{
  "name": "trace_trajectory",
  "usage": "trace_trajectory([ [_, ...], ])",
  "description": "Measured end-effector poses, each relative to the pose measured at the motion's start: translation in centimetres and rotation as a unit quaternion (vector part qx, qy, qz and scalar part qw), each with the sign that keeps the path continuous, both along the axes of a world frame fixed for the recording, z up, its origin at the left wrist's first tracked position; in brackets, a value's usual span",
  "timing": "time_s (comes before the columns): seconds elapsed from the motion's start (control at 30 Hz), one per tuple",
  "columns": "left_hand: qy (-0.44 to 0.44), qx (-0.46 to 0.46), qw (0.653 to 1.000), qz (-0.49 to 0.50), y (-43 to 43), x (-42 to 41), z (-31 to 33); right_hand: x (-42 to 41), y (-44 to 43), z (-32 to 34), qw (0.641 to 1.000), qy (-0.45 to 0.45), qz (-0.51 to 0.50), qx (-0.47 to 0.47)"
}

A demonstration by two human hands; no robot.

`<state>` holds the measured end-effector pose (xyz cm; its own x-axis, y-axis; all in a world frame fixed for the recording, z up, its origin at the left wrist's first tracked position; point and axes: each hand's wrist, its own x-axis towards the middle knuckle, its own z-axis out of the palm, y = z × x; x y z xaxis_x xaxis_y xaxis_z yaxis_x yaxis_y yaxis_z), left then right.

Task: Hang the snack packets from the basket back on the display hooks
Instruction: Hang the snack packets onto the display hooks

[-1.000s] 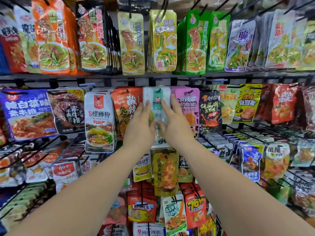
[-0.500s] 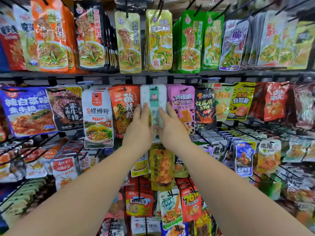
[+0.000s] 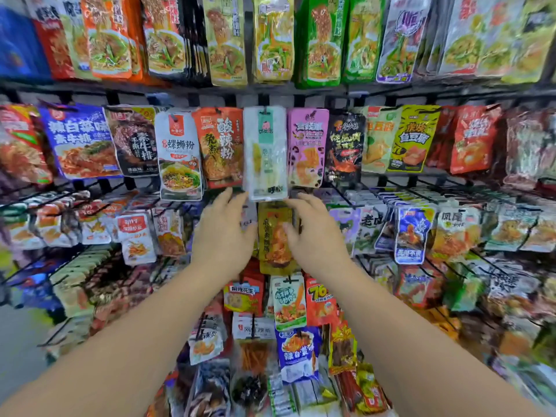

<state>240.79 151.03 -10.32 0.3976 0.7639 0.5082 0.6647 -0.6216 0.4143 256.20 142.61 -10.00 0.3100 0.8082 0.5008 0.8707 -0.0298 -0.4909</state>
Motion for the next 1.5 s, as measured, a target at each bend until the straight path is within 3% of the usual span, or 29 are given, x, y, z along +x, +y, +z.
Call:
trace_trajectory([
  [0.27,0.12,-0.05,0.991,-0.03,-5.7,-7.6,-10.8,-4.2,-6.7,-12.0,0.984,-0.001,-0.005,-0.179],
  [0.53,0.29,-0.181,0.937,-0.073,-8.0,-15.3,-25.0,-10.9,-10.9,-26.9,0.9,-0.012,-0.025,-0.435],
  [0.73,0.379,-0.299,0.875,-0.028,-10.7,-18.8,-36.8,-13.6,-13.8,-39.2,0.833,0.003,-0.001,-0.553],
  [1.0,0.428,-0.41,0.805,0.029,-13.0,-19.3,-58.1,-13.4,-15.1,-59.8,0.787,0.025,0.07,-0.612],
  [1.17,0.451,-0.458,0.766,0.015,-13.8,-19.8,-71.3,-13.5,-15.5,-71.8,0.764,0.074,0.073,-0.636],
  [1.37,0.463,-0.446,0.766,0.007,-11.3,-19.4,-83.7,-15.4,-14.1,-85.6,0.758,0.111,0.09,-0.636],
  [1.5,0.507,-0.434,0.744,-0.03,-10.2,-18.3,-90.7,-15.7,-13.5,-93.3,0.756,0.105,0.056,-0.643],
])
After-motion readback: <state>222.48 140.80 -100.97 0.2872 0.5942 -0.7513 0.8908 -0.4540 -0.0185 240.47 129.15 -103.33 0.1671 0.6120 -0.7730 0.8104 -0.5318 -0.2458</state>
